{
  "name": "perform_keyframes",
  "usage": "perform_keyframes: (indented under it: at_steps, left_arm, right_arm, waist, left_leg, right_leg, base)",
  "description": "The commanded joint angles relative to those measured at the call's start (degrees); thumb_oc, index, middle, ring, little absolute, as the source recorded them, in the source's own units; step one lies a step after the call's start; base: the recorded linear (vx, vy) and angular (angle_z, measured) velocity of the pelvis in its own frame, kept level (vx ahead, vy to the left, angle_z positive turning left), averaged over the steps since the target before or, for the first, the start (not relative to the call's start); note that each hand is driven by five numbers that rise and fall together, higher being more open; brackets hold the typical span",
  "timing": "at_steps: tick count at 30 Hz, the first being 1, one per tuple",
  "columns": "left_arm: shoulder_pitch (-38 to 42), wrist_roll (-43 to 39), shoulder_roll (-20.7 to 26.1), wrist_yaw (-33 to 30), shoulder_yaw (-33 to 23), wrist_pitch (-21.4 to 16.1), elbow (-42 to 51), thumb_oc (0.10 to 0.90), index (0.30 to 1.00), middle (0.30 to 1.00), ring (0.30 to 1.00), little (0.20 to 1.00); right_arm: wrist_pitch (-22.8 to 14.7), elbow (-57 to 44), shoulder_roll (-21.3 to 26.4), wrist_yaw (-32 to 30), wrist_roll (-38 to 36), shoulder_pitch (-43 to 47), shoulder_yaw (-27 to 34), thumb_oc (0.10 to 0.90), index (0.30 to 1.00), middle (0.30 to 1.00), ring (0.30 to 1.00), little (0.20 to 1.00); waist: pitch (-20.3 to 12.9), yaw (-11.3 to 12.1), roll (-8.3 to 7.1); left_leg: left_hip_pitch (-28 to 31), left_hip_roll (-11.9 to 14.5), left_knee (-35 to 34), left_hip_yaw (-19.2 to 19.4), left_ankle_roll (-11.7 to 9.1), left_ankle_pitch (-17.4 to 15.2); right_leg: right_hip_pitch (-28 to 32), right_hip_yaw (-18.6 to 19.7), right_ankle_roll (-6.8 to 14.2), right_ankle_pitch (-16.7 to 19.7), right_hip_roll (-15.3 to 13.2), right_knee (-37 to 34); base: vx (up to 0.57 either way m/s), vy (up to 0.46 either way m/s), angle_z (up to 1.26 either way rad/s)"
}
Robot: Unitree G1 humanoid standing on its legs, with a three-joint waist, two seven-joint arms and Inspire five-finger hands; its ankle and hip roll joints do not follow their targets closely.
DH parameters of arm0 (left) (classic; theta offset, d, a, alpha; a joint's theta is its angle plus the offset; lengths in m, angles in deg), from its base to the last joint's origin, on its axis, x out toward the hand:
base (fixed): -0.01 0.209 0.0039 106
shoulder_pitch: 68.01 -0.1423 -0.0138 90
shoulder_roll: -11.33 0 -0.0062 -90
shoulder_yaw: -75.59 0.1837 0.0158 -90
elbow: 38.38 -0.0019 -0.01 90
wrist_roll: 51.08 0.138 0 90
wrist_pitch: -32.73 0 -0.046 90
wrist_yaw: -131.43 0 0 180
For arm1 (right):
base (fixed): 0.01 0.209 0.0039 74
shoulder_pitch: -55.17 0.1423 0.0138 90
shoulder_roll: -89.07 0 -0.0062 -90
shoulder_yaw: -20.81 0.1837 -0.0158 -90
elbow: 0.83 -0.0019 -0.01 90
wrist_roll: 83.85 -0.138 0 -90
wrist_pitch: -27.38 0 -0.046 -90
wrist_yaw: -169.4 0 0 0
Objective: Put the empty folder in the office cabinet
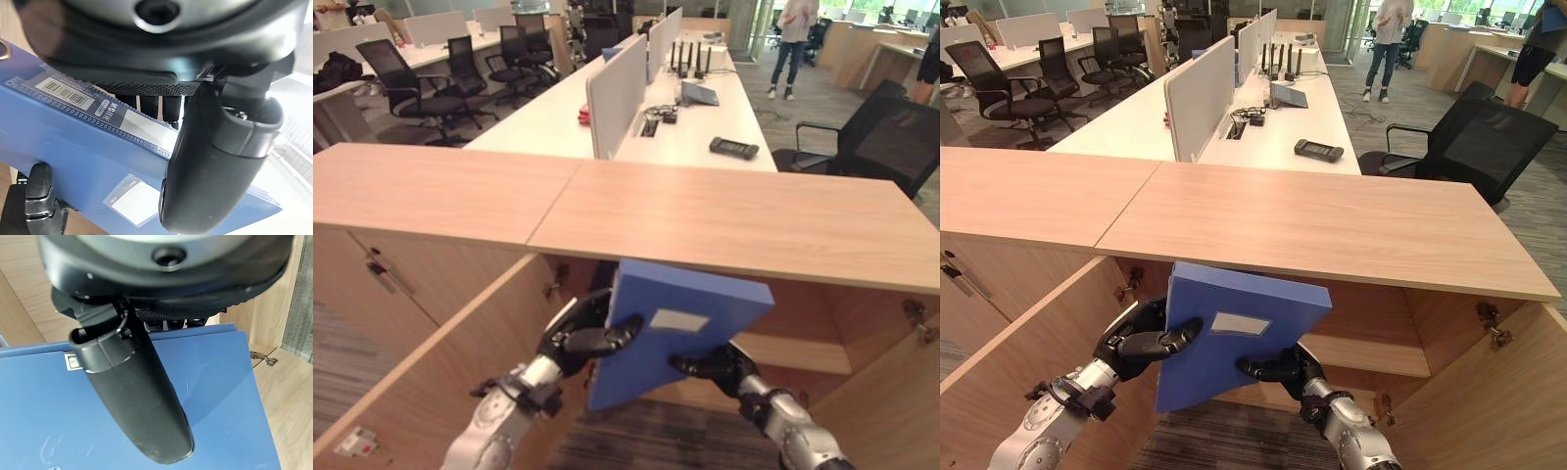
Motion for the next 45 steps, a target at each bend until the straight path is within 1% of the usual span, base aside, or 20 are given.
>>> perform_keyframes:
  at_steps: [1,8,11,13,15,16,17,21,22,25,30,34,35,37,38,39,40,41,43,45]
  left_arm:
    - [6.18,-6.68,-2.73,5.23,4.94,-2.14,4.83,0.4,0.3,0.3,0.3,0.3]
    - [9.0,-7.89,-4.91,5.44,11.35,-1.19,4.84,0.4,0.3,0.3,0.3,0.3]
    - [10.14,-8.28,-5.36,5.26,14.23,-0.84,4.86,0.4,0.3,0.3,0.3,0.3]
    - [10.14,-8.28,-5.36,5.26,14.23,-0.84,4.85,0.4,0.3,0.3,0.3,0.3]
    - [9.35,-7.79,-5.19,3.51,14.65,-1.67,5.24,0.574,0.561,0.561,0.561,0.561]
    - [8.83,-8.12,-5.35,2.77,14.54,-1.69,5.39,0.75,0.825,0.825,0.825,0.825]
    - [8.32,-7.74,-5.29,2.17,14.38,-1.83,5.09,0.8,0.9,0.9,0.9,0.9]
    - [6.16,-6.34,-3.64,0.92,13.92,-1.06,2.85,0.8,0.9,0.9,0.9,0.9]
    - [4.39,-6.65,-3.06,1.17,13.32,-0.18,1.01,0.8,0.9,0.9,0.9,0.9]
    - [1.71,-6.46,-2.7,1.52,11.8,0.6,-1.98,0.8,0.9,0.9,0.9,0.9]
    - [-4.77,-4.78,-2.6,1.59,7.86,2.73,-11.57,0.8,0.9,0.9,0.9,0.9]
    - [-6.85,1.91,-2.96,0.87,6.63,3.7,-23.0,0.8,0.9,0.9,0.9,0.9]
    - [-6.55,4.66,-3.55,-0.04,6.32,3.37,-26.93,0.8,0.9,0.9,0.9,0.9]
    - [-4.96,13.65,-5.08,-2.31,6.5,2.54,-37.34,0.8,0.9,0.9,0.9,0.9]
    - [-3.58,17.96,-6.76,-3.84,6.09,2.24,-44.11,0.8,0.9,0.9,0.9,0.9]
    - [-0.21,21.91,-12.14,-7.08,3.85,2.37,-59.51,0.8,0.9,0.9,0.9,0.9]
    - [1.59,22.79,-14.36,-8.21,1.77,2.14,-67.23,0.8,0.9,0.9,0.9,0.9]
    - [1.72,22.81,-14.4,-8.19,1.75,2.06,-67.36,0.8,0.9,0.9,0.9,0.9]
    - [5.23,25.54,-17.74,-11.51,-4.63,1.31,-82.04,0.8,0.9,0.9,0.9,0.9]
    - [5.81,26.1,-18.06,-13.08,-8.17,1.27,-86.04,0.8,0.9,0.9,0.9,0.9]
  right_arm:
    - [-6.58,-9.15,-5.1,3.77,-9.33,9.38,1.02,0.4,0.3,0.3,0.3,0.3]
    - [-5.56,-10.42,-7.46,5.75,-11.53,9.88,-6.7,0.4,0.3,0.3,0.3,0.3]
    - [-5.61,-11.02,-9.09,6.19,-14.29,10.0,-9.02,0.4,0.3,0.3,0.3,0.3]
    - [-5.61,-11.02,-9.09,6.19,-14.3,10.0,-9.03,0.4,0.3,0.3,0.3,0.3]
    - [-6.43,-8.69,-10.5,4.92,-16.57,9.46,-9.58,0.4,0.3,0.3,0.3,0.3]
    - [-6.5,-7.49,-10.9,4.15,-16.81,9.28,-9.51,0.4,0.3,0.3,0.3,0.3]
    - [-6.28,-6.13,-11.36,3.53,-17.32,8.8,-8.98,0.4,0.3,0.3,0.3,0.3]
    - [-5.22,0.01,-13.26,2.14,-20.45,5.7,-6.04,0.4,0.3,0.3,0.3,0.3]
    - [-4.41,1.54,-13.93,1.81,-22.12,3.25,-4.52,0.4,0.3,0.3,0.3,0.3]
    - [-3.8,2.47,-14.09,1.5,-23.75,0.36,-2.19,0.4,0.3,0.3,0.3,0.3]
    - [-3.79,7.15,-15.18,-0.85,-26.91,-4.87,6.17,0.4,0.3,0.3,0.3,0.3]
    - [-4.79,11.08,-15.3,-2.99,-28.19,-4.37,11.12,0.4,0.3,0.3,0.3,0.3]
    - [-5.14,12.3,-15.24,-3.67,-28.17,-3.43,11.83,0.4,0.3,0.3,0.3,0.3]
    - [-5.72,15.78,-15.0,-5.2,-28.34,-1.29,13.22,0.4,0.3,0.3,0.3,0.3]
    - [-5.71,17.68,-14.89,-5.93,-28.5,-0.08,13.8,0.4,0.3,0.3,0.3,0.3]
    - [-6.21,20.08,-14.68,-7.32,-28.29,1.71,14.18,0.4,0.3,0.3,0.3,0.3]
    - [-6.28,21.5,-14.57,-7.51,-28.45,2.61,14.49,0.4,0.3,0.3,0.3,0.3]
    - [-6.28,21.54,-14.56,-7.5,-28.46,2.71,14.52,0.4,0.3,0.3,0.3,0.3]
    - [-6.79,23.82,-14.38,-7.62,-28.71,4.37,15.45,0.4,0.3,0.3,0.3,0.3]
    - [-7.23,23.67,-13.8,-7.51,-28.79,4.58,16.05,0.4,0.3,0.3,0.3,0.3]
  waist:
    - [-1.28,-0.89,-3.06]
    - [-1.09,-1.76,-3.12]
    - [-1.15,-2.21,-2.98]
    - [-1.15,-2.21,-2.98]
    - [-1.14,-2.29,-2.89]
    - [-1.16,-2.31,-2.86]
    - [-1.17,-2.31,-2.8]
    - [-1.2,-2.53,-2.49]
    - [-1.2,-2.82,-2.47]
    - [-1.2,-3.18,-2.41]
    - [-1.24,-3.8,-2.14]
    - [-1.23,-4.28,-1.72]
    - [-1.17,-4.33,-1.56]
    - [-1.18,-4.39,-1.29]
    - [-1.29,-4.49,-1.31]
    - [-1.31,-4.7,-1.22]
    - [-1.36,-4.86,-1.2]
    - [-1.47,-4.97,-1.25]
    - [-1.55,-5.17,-1.29]
    - [-1.53,-5.08,-1.48]
  left_leg:
    - [2.7,-1.29,-0.47,-3.42,0.77,-6.15]
    - [2.72,-1.31,-0.47,-2.98,0.81,-6.18]
    - [2.74,-1.35,-0.47,-2.71,0.9,-6.23]
    - [2.74,-1.35,-0.47,-2.71,0.9,-6.23]
    - [2.8,-1.39,-0.47,-2.54,0.95,-6.3]
    - [2.81,-1.41,-0.47,-2.49,0.93,-6.3]
    - [2.8,-1.4,-0.47,-2.55,0.93,-6.3]
    - [2.99,-1.24,-0.47,-2.28,0.81,-6.34]
    - [3.07,-1.15,-0.47,-2.21,0.69,-6.35]
    - [3.12,-1.03,-0.47,-2.03,0.59,-6.36]
    - [3.15,-0.82,-0.47,-1.97,0.41,-6.42]
    - [3.04,-0.5,-0.47,-2.02,0.3,-6.32]
    - [2.95,-0.37,-0.47,-1.97,0.28,-6.29]
    - [3.02,-0.07,-0.47,-1.85,0.13,-6.37]
    - [2.67,0.03,-0.47,-1.82,0.06,-6.1]
    - [2.43,0.43,-0.47,-1.59,-0.31,-5.84]
    - [2.27,0.55,-0.47,-1.59,-0.43,-5.68]
    - [1.98,0.46,-0.47,-1.71,-0.39,-5.53]
    - [1.53,1.02,-0.47,-1.87,-0.96,-5.22]
    - [0.99,1.11,0.02,-2.03,-1.28,-4.88]
  right_leg:
    - [1.39,-0.35,0.33,-2.85,0.64,0.37]
    - [1.02,0.19,0.33,-2.72,0.67,0.37]
    - [1.02,0.44,0.34,-2.72,0.65,0.37]
    - [1.02,0.44,0.34,-2.72,0.65,0.37]
    - [1.03,0.56,0.32,-2.68,0.67,0.37]
    - [0.98,0.54,0.29,-2.69,0.68,0.37]
    - [0.95,0.56,0.27,-2.69,0.73,0.37]
    - [1.07,0.85,0.27,-2.73,0.94,0.37]
    - [1.0,0.97,0.29,-2.77,1.06,0.37]
    - [0.95,1.14,0.35,-2.77,1.15,0.37]
    - [0.98,0.99,0.47,-2.82,1.41,0.37]
    - [0.65,1.1,0.47,-2.93,1.62,0.41]
    - [0.48,1.16,0.43,-3.02,1.71,0.46]
    - [0.43,1.46,0.31,-3.3,2.05,0.6]
    - [0.14,1.49,0.22,-3.3,2.06,0.67]
    - [-0.26,1.56,-0.08,-3.75,2.36,1.14]
    - [-0.5,1.66,-0.21,-3.94,2.44,1.38]
    - [-0.72,1.56,-0.2,-3.86,2.34,1.38]
    - [-1.2,1.17,-0.77,-4.9,2.6,2.4]
    - [-1.42,0.58,-1.13,-5.29,2.57,2.74]
  base:
    - [0.0,0.0,0.0]
    - [-0.01,-0.001,-0.04]
    - [0.0,0.0,0.0]
    - [0.0,0.0,0.0]
    - [0.0,0.0,0.0]
    - [0.0,0.0,0.0]
    - [0.0,0.0,0.0]
    - [0.0,0.0,0.0]
    - [0.0,0.0,0.0]
    - [0.0,-0.003,-0.01]
    - [0.02,-0.015,-0.09]
    - [0.01,-0.012,-0.04]
    - [0.0,0.0,0.0]
    - [0.02,-0.032,-0.05]
    - [0.03,-0.048,-0.1]
    - [0.03,-0.05,-0.05]
    - [0.02,-0.036,-0.01]
    - [0.01,-0.033,0.05]
    - [0.04,-0.056,0.05]
    - [0.05,-0.052,0.04]
